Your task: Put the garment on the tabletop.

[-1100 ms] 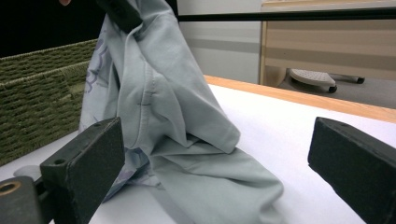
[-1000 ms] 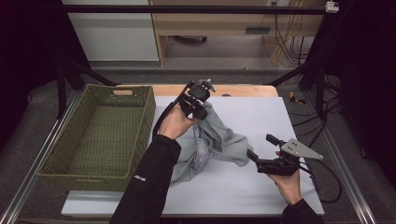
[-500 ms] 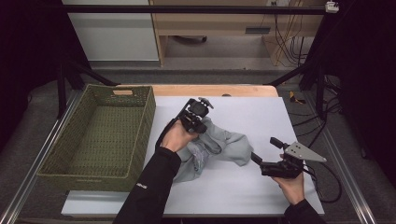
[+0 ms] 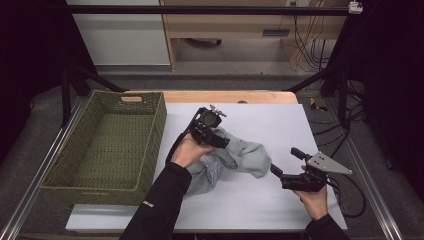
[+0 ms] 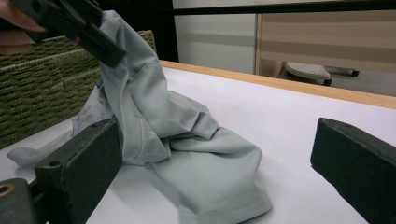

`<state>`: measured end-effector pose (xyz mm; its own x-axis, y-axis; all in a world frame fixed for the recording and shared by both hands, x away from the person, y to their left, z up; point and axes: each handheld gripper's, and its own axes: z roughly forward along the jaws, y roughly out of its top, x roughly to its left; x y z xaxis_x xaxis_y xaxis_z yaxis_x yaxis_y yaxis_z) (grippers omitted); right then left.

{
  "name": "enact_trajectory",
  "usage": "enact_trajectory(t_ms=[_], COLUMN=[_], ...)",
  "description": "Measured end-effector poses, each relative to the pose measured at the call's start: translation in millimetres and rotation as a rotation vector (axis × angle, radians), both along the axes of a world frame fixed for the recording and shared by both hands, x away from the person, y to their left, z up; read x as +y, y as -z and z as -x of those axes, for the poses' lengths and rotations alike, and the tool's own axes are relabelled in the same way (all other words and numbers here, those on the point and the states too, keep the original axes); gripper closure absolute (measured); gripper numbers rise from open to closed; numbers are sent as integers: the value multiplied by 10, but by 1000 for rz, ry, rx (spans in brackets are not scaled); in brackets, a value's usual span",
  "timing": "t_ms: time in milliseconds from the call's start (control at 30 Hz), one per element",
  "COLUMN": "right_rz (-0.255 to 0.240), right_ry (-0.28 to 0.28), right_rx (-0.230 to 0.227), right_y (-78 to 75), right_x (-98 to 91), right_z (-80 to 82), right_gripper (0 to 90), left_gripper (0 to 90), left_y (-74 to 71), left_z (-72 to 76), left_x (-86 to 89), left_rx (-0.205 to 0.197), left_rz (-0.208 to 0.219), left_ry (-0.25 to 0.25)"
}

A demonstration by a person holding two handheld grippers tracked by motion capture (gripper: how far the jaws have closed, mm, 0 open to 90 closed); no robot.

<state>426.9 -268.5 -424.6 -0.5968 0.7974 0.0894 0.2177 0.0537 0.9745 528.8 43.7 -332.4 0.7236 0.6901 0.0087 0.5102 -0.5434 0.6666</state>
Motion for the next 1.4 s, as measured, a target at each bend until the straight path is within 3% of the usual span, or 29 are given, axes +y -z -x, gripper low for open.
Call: enact_trajectory(t_ms=[200,333,433,600,733,933,1167,1400], right_rz=[-1,-2,-3,-3,-3,-10,-15,-16], right_ry=[2,0,4,2,-1,1,4,9], right_rx=[3,5,6,6,5,14,13,20], right_y=[-1,1,-2,6,12,24,36,47], right_x=[0,3,-1,2,6,2,-13,-33], right_z=[-1,-4,-5,-9,-12,-23,-23,-17], right_gripper=[21,19,17,14,12,11,10,9], left_gripper=[222,155,109,109,109,92,56,37], left_y=[-74,-4,99,277,390,596,768,823], left_z=[187,315,429,588,708,883,986,1063], left_x=[187,315,456,672,822,949,1027,1121], left_rx=[-126,-197,-229,-259,-273,-331,-330,-352], left_rz=[121,161,225,290,371,440,442,461], left_ry=[-34,-35,-36,-49,-49,-81,-69,-76])
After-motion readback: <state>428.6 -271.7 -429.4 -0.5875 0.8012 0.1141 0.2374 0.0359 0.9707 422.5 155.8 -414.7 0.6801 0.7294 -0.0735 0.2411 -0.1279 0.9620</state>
